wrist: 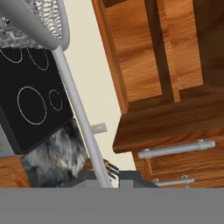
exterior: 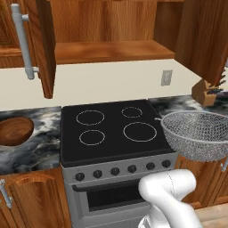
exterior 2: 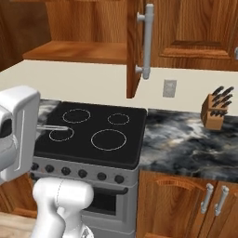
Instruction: Open the cabinet and setup a tea strainer by placing it in the bowl upright.
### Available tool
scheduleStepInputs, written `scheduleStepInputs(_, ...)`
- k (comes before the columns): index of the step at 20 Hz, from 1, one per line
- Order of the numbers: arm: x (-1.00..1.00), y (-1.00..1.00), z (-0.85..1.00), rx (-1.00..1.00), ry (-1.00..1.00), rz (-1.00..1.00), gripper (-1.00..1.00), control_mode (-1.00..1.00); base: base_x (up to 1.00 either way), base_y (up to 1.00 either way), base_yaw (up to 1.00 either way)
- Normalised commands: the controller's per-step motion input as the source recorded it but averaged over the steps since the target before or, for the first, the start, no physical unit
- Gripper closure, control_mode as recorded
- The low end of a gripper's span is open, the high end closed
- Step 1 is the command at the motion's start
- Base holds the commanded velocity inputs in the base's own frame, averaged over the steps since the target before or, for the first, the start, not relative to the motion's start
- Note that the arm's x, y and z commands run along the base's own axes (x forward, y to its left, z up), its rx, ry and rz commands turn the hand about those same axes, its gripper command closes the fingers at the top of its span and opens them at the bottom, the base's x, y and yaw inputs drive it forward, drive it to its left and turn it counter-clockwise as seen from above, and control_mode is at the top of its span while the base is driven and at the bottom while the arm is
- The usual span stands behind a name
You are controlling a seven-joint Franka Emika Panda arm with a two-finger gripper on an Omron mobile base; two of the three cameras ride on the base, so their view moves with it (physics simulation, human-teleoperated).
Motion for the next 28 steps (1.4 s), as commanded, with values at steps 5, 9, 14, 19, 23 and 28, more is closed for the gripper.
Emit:
scheduleStepInputs(5,0.0,0.0,0.0,0.0,0.0,0.0,1.0,1.0,-0.4,0.4,0.0)
scheduleStepInputs(9,0.0,0.0,0.0,0.0,0.0,0.0,1.0,1.0,-0.35,0.63,0.0)
scheduleStepInputs(14,0.0,0.0,0.0,0.0,0.0,0.0,1.0,1.0,-0.29,0.72,0.0)
scheduleStepInputs(19,0.0,0.0,0.0,0.0,0.0,0.0,1.0,1.0,-0.22,0.74,0.0)
scheduleStepInputs(23,0.0,0.0,0.0,0.0,0.0,0.0,1.0,1.0,-0.16,0.78,0.0)
scheduleStepInputs(28,0.0,0.0,0.0,0.0,0.0,0.0,1.0,1.0,-0.05,0.77,-0.02)
